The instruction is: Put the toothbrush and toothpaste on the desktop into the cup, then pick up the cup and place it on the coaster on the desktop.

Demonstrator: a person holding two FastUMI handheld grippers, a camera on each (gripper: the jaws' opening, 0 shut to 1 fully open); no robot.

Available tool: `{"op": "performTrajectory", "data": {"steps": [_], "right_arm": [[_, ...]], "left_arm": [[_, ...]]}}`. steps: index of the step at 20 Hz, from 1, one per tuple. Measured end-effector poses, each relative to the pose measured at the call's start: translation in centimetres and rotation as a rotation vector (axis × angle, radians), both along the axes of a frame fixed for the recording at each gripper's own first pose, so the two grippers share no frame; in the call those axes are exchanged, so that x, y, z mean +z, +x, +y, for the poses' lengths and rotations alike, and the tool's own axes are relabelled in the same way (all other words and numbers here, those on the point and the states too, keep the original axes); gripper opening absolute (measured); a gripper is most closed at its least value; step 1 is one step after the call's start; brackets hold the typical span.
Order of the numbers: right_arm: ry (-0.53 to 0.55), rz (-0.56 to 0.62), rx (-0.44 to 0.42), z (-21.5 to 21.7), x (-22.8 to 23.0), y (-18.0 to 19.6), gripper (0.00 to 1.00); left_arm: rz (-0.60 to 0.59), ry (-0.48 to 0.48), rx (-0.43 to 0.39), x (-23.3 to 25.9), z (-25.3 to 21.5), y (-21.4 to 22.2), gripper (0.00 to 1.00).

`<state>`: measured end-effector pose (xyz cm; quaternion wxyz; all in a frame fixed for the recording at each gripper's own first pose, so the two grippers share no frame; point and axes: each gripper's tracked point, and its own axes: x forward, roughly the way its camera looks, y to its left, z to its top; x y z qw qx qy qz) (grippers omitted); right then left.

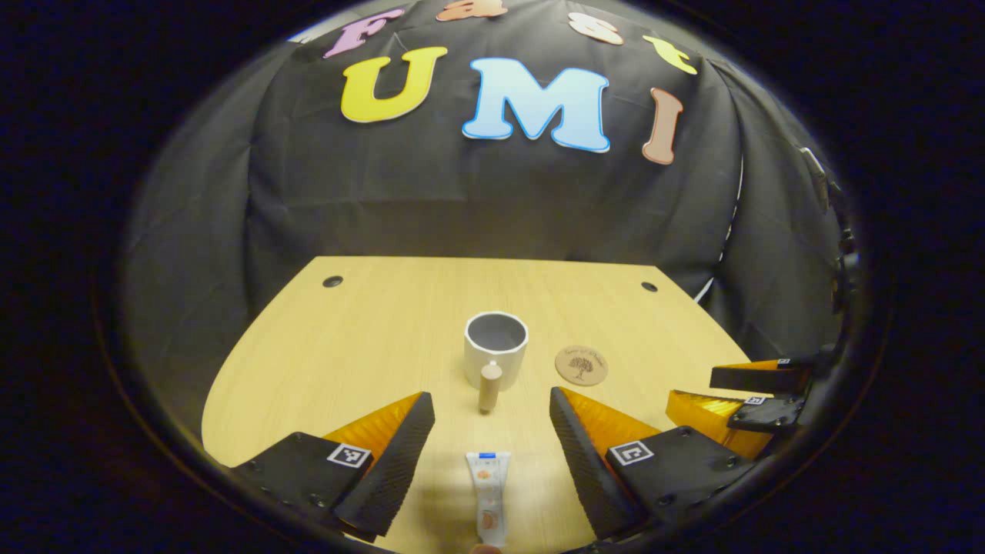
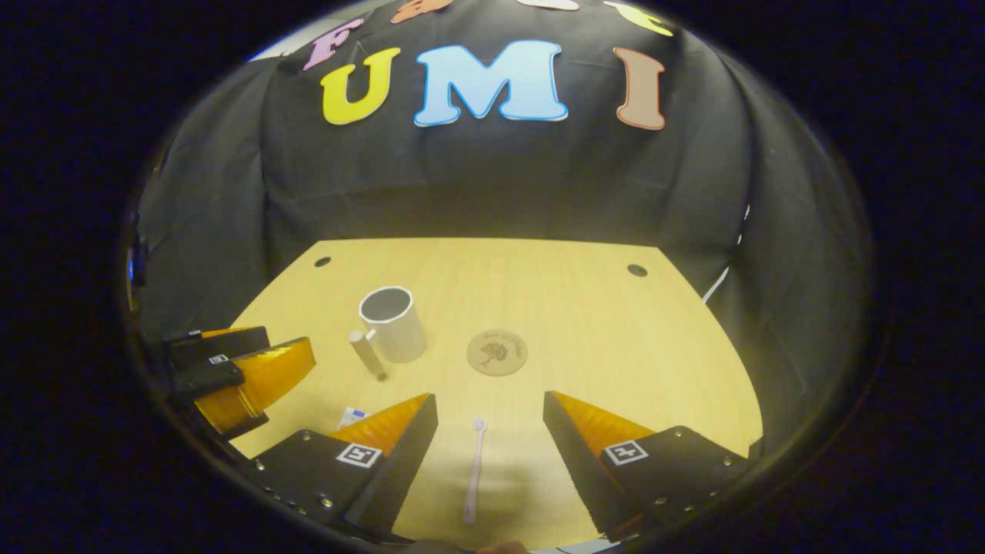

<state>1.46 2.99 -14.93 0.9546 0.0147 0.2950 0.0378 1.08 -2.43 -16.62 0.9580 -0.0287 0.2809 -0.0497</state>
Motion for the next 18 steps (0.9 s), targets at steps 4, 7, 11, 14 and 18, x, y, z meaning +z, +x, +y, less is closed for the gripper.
{"op": "performTrajectory", "data": {"steps": [4, 7, 11, 14, 18], "right_arm": [[0.011, 0.133, 0.021, 0.7, -3.6, -0.8, 0.89], [0.017, 0.214, 0.032, 1.1, -5.5, -1.1, 0.89], [0.03, 0.28, 0.041, 1.3, -6.2, -1.6, 0.89], [0.045, 0.318, 0.048, 1.5, -6.9, -1.9, 0.91], [0.039, 0.374, 0.056, 1.5, -7.7, -2.6, 0.91]], "left_arm": [[0.128, 0.059, -0.029, -4.4, 0.3, -1.0, 0.99], [0.251, 0.034, -0.029, -7.0, 0.2, -1.9, 0.97], [0.388, 0.002, 0.0, -8.9, 0.3, -2.5, 0.96], [0.425, 0.001, 0.007, -9.8, 0.3, -2.9, 0.96], [0.469, 0.008, 0.005, -10.9, 0.1, -3.4, 0.96]]}}
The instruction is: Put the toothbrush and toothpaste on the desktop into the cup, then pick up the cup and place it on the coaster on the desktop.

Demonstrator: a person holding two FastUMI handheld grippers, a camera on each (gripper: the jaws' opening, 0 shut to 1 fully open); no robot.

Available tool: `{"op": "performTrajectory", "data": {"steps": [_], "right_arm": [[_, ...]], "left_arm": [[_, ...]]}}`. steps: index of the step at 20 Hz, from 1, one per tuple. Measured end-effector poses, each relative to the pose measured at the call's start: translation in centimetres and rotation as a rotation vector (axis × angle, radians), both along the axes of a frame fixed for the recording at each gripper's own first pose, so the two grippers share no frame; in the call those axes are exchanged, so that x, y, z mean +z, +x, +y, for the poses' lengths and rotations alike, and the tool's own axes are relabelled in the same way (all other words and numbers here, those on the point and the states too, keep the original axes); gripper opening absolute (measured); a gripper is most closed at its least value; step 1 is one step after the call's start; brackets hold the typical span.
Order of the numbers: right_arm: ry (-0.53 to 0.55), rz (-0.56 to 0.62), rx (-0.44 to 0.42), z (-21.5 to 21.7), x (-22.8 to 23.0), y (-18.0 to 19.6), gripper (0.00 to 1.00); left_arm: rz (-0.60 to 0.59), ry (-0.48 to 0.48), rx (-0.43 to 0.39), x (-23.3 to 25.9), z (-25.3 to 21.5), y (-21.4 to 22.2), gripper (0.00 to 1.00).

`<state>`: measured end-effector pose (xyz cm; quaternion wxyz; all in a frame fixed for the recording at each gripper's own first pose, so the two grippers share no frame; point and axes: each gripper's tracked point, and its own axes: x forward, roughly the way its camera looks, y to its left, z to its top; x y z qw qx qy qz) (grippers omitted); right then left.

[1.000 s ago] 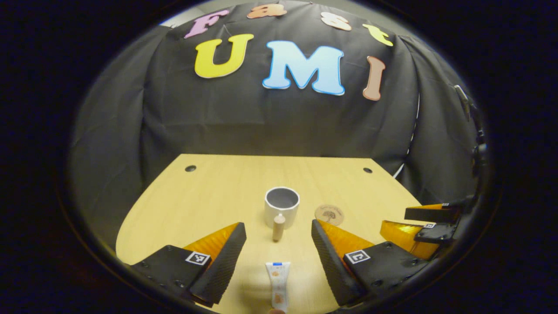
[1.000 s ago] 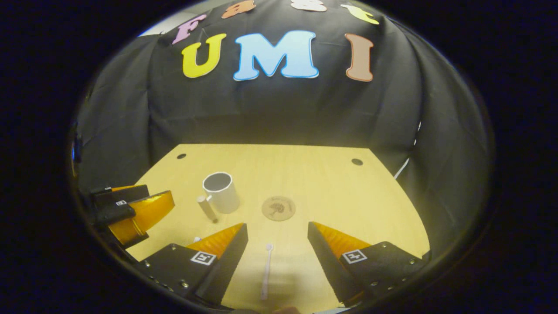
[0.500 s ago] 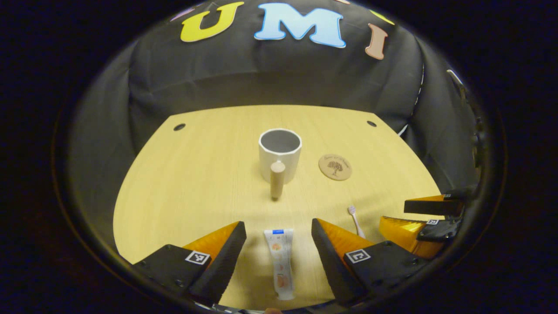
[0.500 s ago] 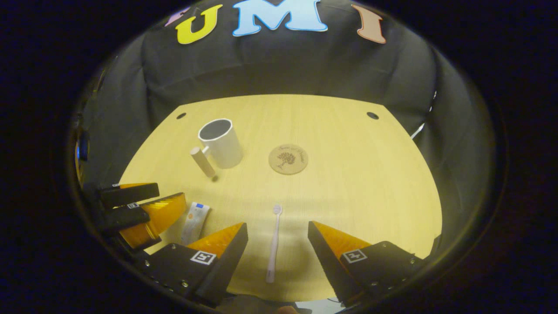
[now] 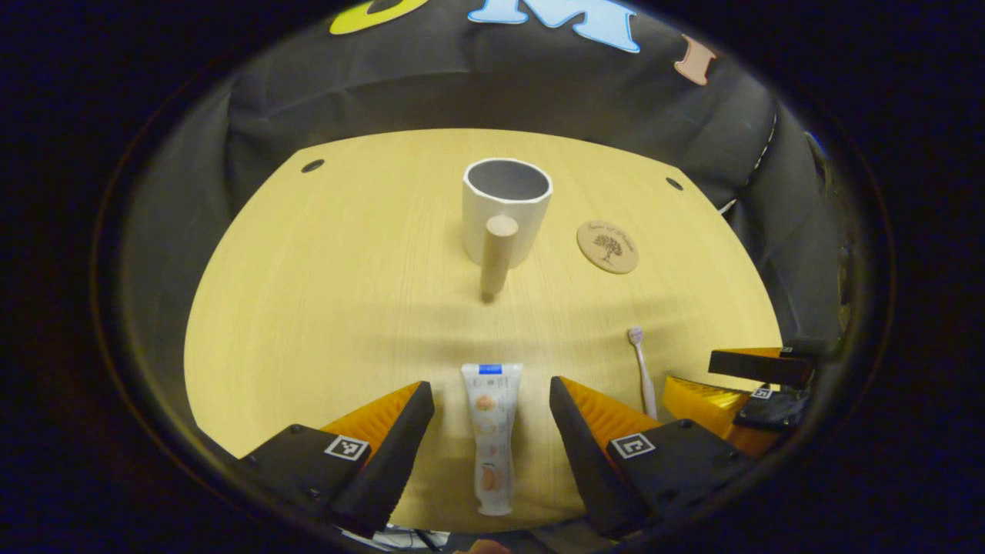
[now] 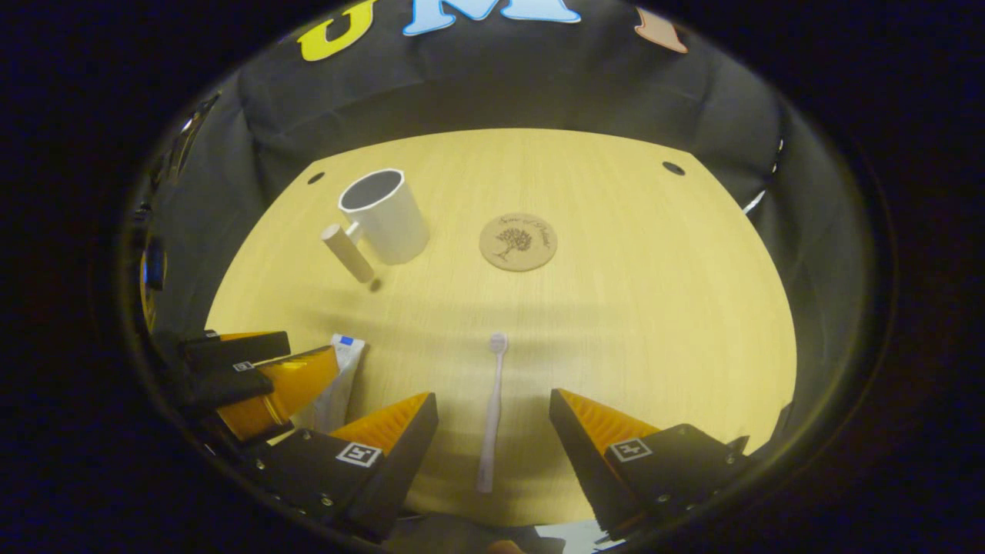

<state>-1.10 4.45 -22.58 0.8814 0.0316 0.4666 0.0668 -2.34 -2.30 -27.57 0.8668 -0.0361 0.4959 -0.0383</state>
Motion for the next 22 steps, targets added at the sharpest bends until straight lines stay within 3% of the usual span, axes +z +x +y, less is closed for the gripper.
{"op": "performTrajectory", "data": {"steps": [6, 11, 12, 15, 17, 19, 20, 22], "right_arm": [[-0.019, 0.154, 0.01, 0.3, -1.8, -2.3, 0.91], [-0.018, 0.21, 0.015, 1.1, -2.7, -2.6, 0.9], [-0.014, 0.22, 0.014, 1.3, -2.8, -2.7, 0.84], [-0.023, 0.246, 0.004, 1.3, -3.5, -2.6, 0.85], [-0.017, 0.265, 0.004, 1.5, -4.1, -2.6, 0.77], [-0.054, 0.296, 0.005, 1.0, -4.5, -3.0, 0.78], [-0.06, 0.295, 0.008, 0.9, -4.5, -2.8, 0.66], [-0.07, 0.303, 0.017, 0.8, -4.6, -2.9, 0.65]], "left_arm": [[0.131, 0.021, -0.011, -2.6, 0.4, -2.1, 0.96], [0.212, 0.031, -0.014, -4.3, 0.9, -2.7, 0.98], [0.228, 0.034, -0.016, -4.5, 0.9, -2.9, 0.98], [0.252, 0.035, -0.024, -5.0, 0.9, -3.0, 1.0], [0.263, 0.036, -0.023, -5.5, 0.8, -3.0, 0.96], [0.277, 0.04, -0.012, -6.0, 0.9, -3.1, 0.96], [0.275, 0.051, -0.015, -5.9, 1.2, -3.0, 0.95], [0.273, 0.059, -0.016, -5.9, 1.3, -2.8, 0.88]]}}
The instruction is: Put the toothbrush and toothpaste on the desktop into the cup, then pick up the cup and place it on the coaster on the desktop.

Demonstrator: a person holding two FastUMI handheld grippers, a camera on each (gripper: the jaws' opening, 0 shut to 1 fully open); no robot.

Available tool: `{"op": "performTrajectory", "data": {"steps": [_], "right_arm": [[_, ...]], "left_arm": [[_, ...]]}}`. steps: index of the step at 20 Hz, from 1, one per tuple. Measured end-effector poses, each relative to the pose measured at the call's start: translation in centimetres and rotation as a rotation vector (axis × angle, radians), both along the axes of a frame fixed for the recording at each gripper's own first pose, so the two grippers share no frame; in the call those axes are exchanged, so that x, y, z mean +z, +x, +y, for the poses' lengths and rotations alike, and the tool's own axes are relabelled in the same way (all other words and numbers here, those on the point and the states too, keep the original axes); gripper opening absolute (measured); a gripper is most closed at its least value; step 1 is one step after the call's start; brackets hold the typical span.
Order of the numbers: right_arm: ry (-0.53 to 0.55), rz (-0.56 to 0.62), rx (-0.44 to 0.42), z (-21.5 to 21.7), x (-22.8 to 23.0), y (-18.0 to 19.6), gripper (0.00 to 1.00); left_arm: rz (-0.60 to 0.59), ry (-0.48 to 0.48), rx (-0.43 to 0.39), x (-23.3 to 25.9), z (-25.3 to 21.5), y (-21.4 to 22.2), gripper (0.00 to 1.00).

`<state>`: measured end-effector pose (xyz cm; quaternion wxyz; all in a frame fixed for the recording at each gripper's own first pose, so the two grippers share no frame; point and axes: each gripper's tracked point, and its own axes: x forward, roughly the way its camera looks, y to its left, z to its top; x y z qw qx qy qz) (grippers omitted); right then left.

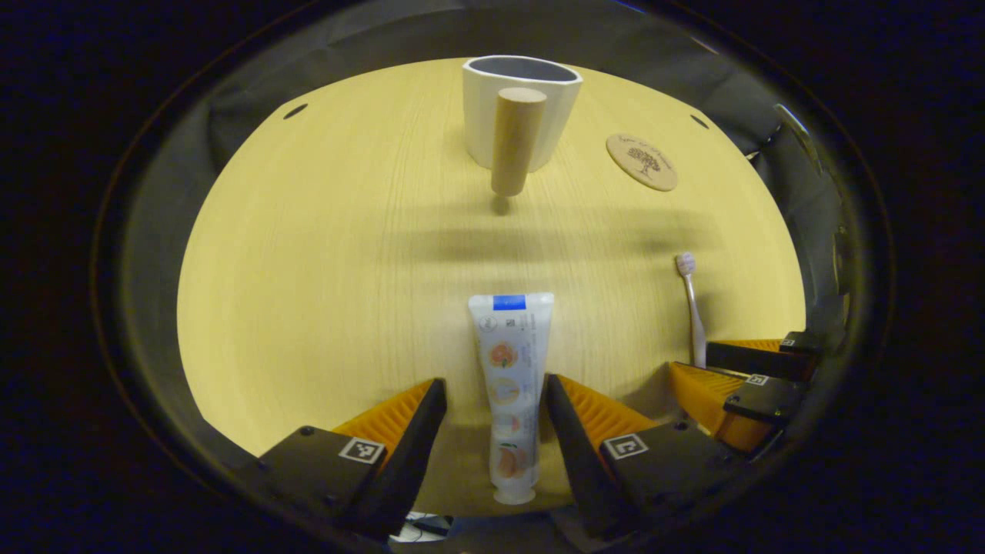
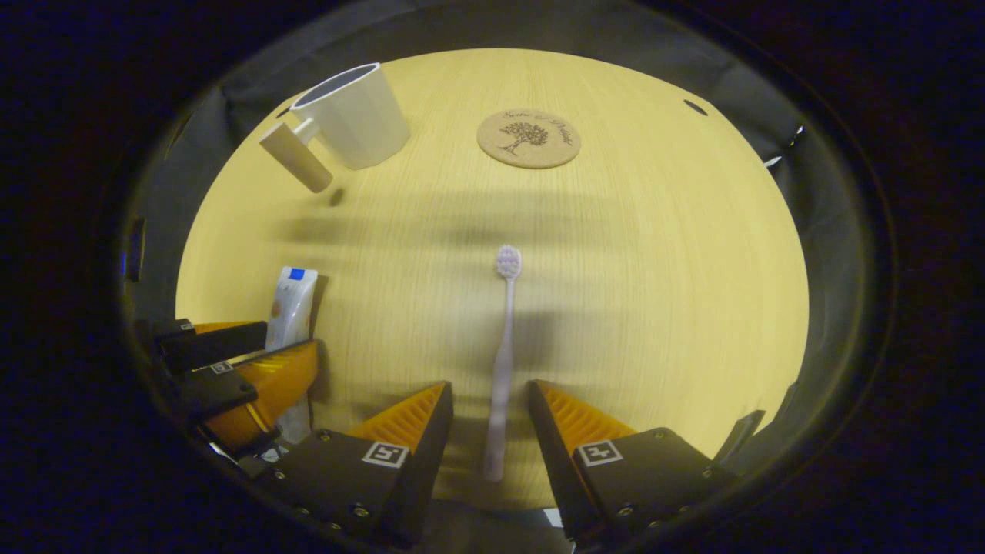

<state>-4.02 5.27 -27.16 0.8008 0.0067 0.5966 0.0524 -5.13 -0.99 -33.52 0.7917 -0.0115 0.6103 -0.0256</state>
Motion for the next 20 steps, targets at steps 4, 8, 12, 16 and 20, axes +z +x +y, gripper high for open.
{"op": "performTrajectory", "data": {"steps": [4, 8, 12, 16, 20], "right_arm": [[-0.018, 0.005, -0.024, -0.4, -0.1, -0.2, 0.42], [0.031, -0.011, -0.041, -0.3, 0.1, -0.4, 0.14], [0.08, -0.032, -0.043, -0.2, 0.1, 0.1, 0.08], [0.11, -0.084, -0.036, -0.4, 1.0, 0.3, 0.08], [0.144, -0.177, -0.019, -0.4, 3.4, 0.6, 0.08]], "left_arm": [[0.0, 0.02, -0.017, -0.1, 0.2, -0.3, 0.56], [-0.019, 0.026, -0.041, 0.1, 0.2, -0.5, 0.39], [-0.058, -0.026, -0.036, 0.4, 0.4, -0.3, 0.29], [-0.124, -0.094, 0.066, 1.6, 1.1, -0.1, 0.21], [-0.238, -0.135, 0.095, 4.2, 2.1, 0.8, 0.21]]}}
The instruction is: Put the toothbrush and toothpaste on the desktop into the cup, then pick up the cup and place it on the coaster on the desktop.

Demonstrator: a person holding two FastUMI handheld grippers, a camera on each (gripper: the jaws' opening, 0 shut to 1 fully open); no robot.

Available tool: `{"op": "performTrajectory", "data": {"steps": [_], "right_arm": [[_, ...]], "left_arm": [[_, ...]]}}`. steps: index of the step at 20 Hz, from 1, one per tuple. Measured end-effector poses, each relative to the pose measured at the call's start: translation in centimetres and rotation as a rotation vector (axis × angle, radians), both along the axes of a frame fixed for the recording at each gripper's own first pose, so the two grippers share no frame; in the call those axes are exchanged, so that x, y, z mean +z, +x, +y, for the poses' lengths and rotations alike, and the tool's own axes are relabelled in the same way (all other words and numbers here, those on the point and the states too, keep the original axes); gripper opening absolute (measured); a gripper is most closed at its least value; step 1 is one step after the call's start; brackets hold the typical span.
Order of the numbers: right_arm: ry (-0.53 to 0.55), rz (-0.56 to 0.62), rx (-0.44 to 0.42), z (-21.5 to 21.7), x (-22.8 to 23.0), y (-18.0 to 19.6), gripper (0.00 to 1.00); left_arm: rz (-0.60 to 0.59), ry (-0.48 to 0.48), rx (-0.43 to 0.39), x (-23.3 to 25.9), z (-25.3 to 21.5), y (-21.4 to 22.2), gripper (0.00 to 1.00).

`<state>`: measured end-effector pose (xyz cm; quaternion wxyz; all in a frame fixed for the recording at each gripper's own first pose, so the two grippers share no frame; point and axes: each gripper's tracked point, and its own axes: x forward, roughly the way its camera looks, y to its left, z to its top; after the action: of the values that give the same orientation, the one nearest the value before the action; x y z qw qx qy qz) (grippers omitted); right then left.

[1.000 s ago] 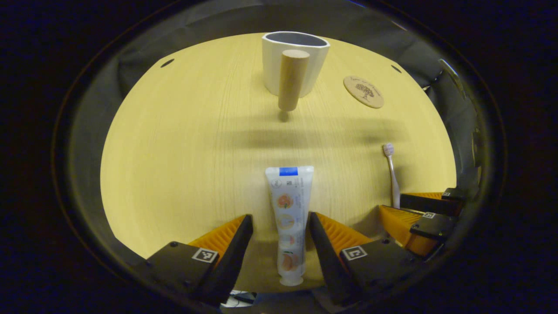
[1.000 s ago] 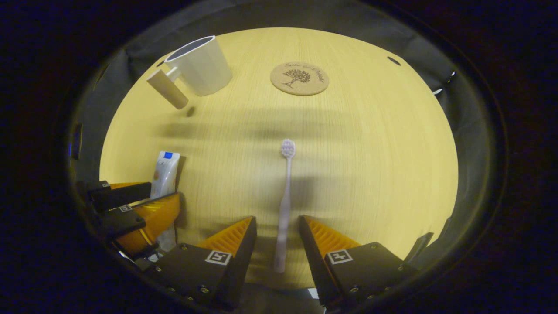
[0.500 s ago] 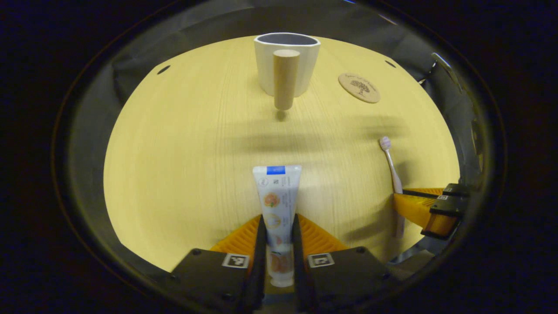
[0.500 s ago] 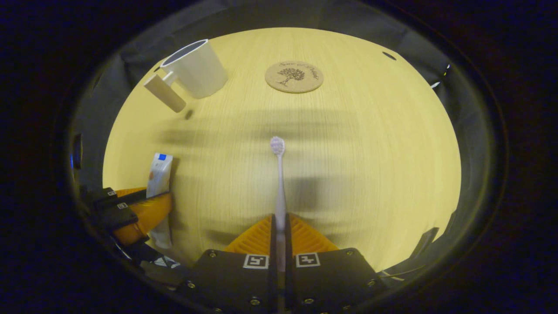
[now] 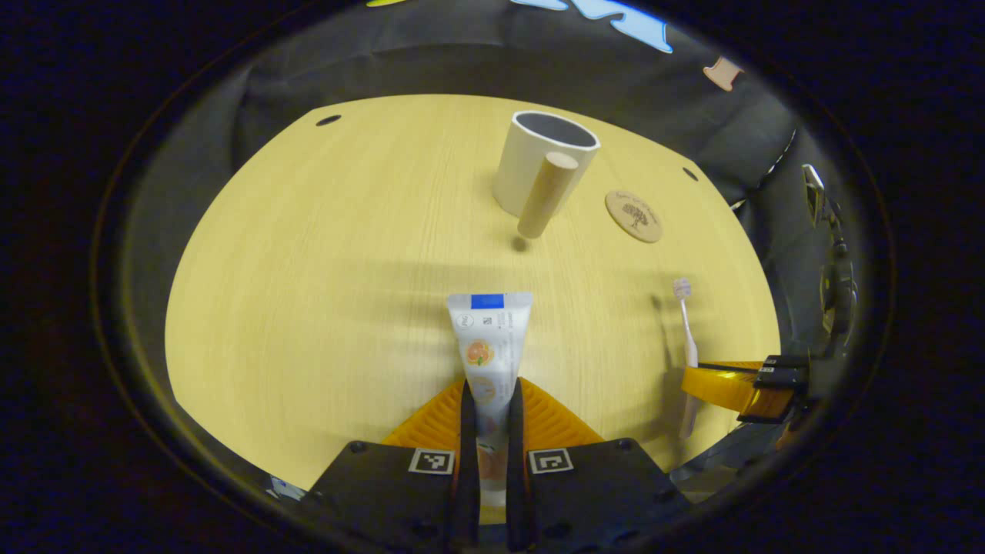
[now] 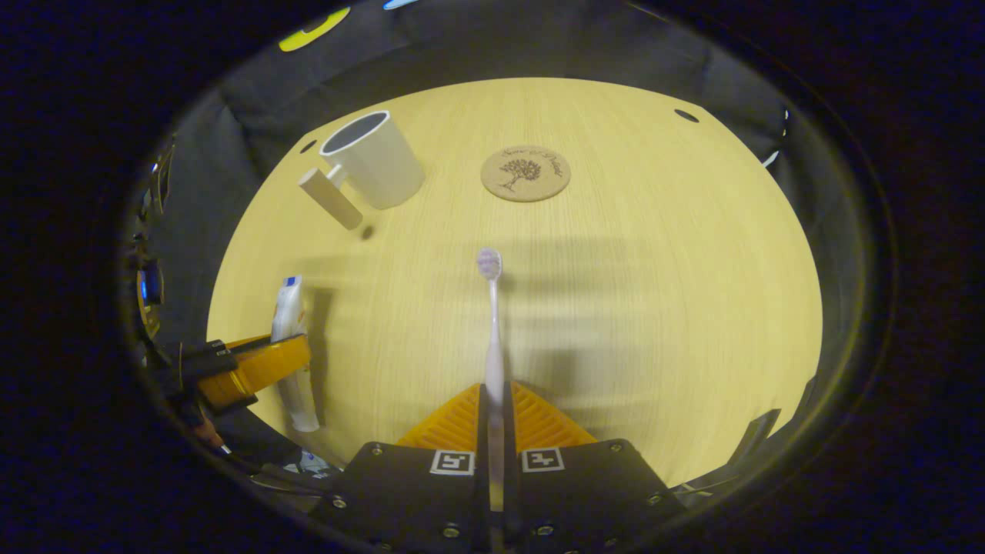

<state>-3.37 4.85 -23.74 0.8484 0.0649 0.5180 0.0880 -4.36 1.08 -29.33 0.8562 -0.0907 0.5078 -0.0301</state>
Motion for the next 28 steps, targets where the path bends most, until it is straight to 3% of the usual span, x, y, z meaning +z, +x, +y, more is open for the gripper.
{"op": "performTrajectory", "data": {"steps": [8, 14, 22, 28], "right_arm": [[0.133, -0.359, 0.024, 2.4, 10.0, 4.3, 0.08], [0.168, -0.532, 0.031, 3.0, 15.0, 7.5, 0.08], [0.202, -0.634, 0.007, 3.5, 17.7, 9.0, 0.07], [0.158, -0.628, -0.018, 2.9, 17.2, 9.0, 0.07]], "left_arm": [[-0.373, -0.041, 0.07, 9.7, 2.7, 4.3, 0.21], [-0.627, -0.068, 0.095, 11.3, 3.0, 6.5, 0.2], [-0.866, -0.109, 0.093, 14.6, 3.0, 11.3, 0.19], [-0.93, -0.142, 0.053, 14.9, 0.6, 16.8, 0.19]]}}
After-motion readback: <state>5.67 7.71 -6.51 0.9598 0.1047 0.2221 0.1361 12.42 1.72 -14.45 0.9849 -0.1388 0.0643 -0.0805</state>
